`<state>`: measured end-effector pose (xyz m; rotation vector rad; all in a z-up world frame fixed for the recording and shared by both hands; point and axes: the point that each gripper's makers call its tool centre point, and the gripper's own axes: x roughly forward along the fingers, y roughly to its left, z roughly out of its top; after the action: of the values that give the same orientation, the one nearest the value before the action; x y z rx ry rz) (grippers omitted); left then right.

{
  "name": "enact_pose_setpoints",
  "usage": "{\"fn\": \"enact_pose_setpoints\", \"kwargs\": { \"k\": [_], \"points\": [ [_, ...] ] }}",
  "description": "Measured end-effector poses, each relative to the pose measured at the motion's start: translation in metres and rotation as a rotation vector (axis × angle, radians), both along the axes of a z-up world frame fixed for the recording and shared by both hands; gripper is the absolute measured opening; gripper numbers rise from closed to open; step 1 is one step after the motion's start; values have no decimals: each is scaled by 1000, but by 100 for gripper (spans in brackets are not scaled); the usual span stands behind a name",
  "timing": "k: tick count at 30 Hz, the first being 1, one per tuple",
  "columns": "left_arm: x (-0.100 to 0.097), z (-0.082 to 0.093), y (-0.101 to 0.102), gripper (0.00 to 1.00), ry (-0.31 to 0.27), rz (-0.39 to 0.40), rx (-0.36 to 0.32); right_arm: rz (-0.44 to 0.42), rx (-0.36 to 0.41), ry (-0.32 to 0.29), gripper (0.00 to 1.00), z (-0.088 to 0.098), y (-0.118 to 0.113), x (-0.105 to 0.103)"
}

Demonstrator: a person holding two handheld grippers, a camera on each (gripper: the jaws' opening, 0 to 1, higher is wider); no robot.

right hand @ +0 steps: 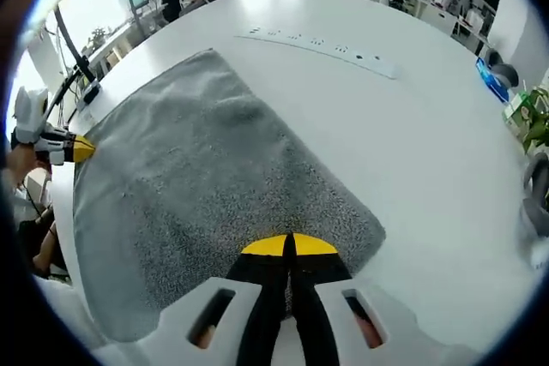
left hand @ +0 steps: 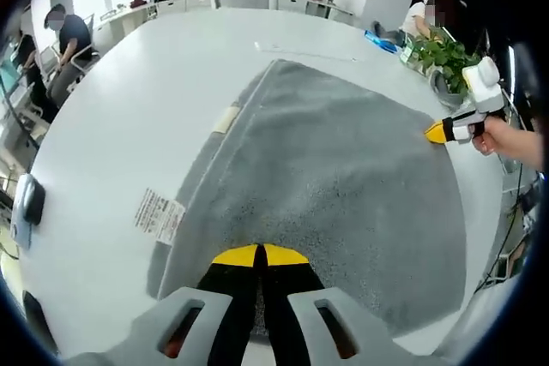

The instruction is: Fold the towel on the table until its edges align and the towel forms a compact rectangular stack.

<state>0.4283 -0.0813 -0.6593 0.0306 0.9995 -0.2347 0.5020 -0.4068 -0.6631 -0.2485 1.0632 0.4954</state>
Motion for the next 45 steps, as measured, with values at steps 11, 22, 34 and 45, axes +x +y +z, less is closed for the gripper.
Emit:
{"fn": "enact_pose_setpoints", "kwargs": {
  "k": [11, 22, 34, 45],
  "points": [
    [17, 0, -5, 1, 10, -61, 20, -44, -4, -1, 0, 0, -11, -16],
    [26, 0, -8, 1, 9, -119, 46, -60, -4, -12, 0, 0, -15, -30],
    [39, -1, -12, 1, 24, -187, 69, -89, 9, -15, 0, 1, -18, -42],
    [47, 1, -15, 1, 2, -235, 114, -107, 5, -25, 0, 1, -20, -52]
  ]
}}
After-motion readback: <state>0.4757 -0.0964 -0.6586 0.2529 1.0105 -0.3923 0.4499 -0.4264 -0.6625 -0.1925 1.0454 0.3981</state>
